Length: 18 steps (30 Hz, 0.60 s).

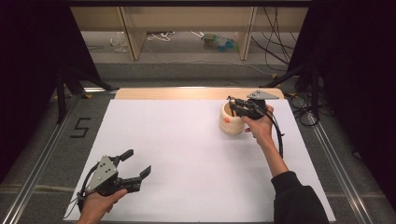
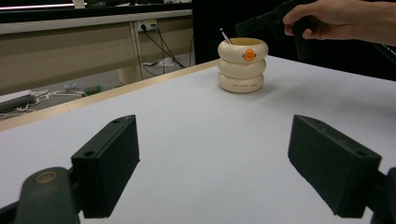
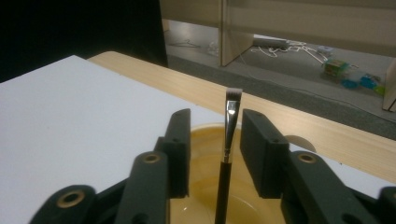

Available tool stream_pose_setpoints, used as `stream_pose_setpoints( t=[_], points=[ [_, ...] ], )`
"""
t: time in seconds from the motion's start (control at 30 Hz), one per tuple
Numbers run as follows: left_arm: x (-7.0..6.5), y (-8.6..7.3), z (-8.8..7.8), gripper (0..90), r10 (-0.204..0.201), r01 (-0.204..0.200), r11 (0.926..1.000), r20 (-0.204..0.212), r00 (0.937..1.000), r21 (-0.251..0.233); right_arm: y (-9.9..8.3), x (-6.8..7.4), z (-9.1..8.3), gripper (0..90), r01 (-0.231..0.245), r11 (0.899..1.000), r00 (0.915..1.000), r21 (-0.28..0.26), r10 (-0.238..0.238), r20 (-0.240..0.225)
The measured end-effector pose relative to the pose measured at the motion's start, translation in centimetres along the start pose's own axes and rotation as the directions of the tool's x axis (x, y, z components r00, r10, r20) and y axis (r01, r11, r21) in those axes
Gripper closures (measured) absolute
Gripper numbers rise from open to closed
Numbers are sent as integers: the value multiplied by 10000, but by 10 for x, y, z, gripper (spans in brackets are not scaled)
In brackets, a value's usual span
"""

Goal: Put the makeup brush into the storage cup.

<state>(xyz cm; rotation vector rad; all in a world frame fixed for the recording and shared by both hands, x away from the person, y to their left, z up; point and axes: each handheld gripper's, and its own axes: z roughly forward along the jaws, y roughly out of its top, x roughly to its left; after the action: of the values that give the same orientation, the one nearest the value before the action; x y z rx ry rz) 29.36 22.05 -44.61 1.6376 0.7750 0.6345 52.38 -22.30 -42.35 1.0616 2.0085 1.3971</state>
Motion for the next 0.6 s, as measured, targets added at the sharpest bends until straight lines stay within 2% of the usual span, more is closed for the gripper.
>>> stream_pose_setpoints(
  t=[0.03, 0.07, 0.13, 0.17, 0.23, 0.27, 0.4, 0.47, 0.6],
  points=[
    [0, 0, 0, 164, 7, -7, 10000, 0, 10000, -2, 1, 0, -1, 588, -222, 9997, 9997, 117, 223, -78],
    [0, 0, 0, 164, 35, -35, 10000, 5, 10000, -4, 1, 0, -1, 567, -161, 9999, 9999, -1, 161, 27],
    [0, 0, 0, 164, 25, -25, 10000, -2, 10000, -5, 2, 0, -3, 547, -355, 9993, 9994, -145, 355, 28],
    [0, 0, 0, 164, 15, -15, 10000, -5, 10000, 2, 4, 0, -5, 531, -389, 9992, 9992, -50, 389, 41],
    [0, 0, 0, 164, 31, -31, 10000, 5, 10000, -5, 5, 0, -6, 509, -505, 9983, 9987, -282, 506, 36],
    [0, 0, 0, 164, 35, -35, 10000, 8, 10000, -9, 6, 1, -8, 501, -556, 9984, 9984, -130, 558, 117],
    [0, 0, 0, 164, 26, -26, 10000, -7, 10000, -16, 8, 4, -10, 444, -666, 9975, 9974, -217, 672, 256],
    [0, 0, 0, 164, 38, -38, 10000, -5, 10000, -29, 10, 6, -11, 440, -868, 9958, 9961, -288, 872, 128],
    [0, 0, 0, 164, -5, 5, 10000, -6, 10000, -28, 13, 9, -14, 414, -828, 9954, 9964, -482, 836, 165]
  ],
)
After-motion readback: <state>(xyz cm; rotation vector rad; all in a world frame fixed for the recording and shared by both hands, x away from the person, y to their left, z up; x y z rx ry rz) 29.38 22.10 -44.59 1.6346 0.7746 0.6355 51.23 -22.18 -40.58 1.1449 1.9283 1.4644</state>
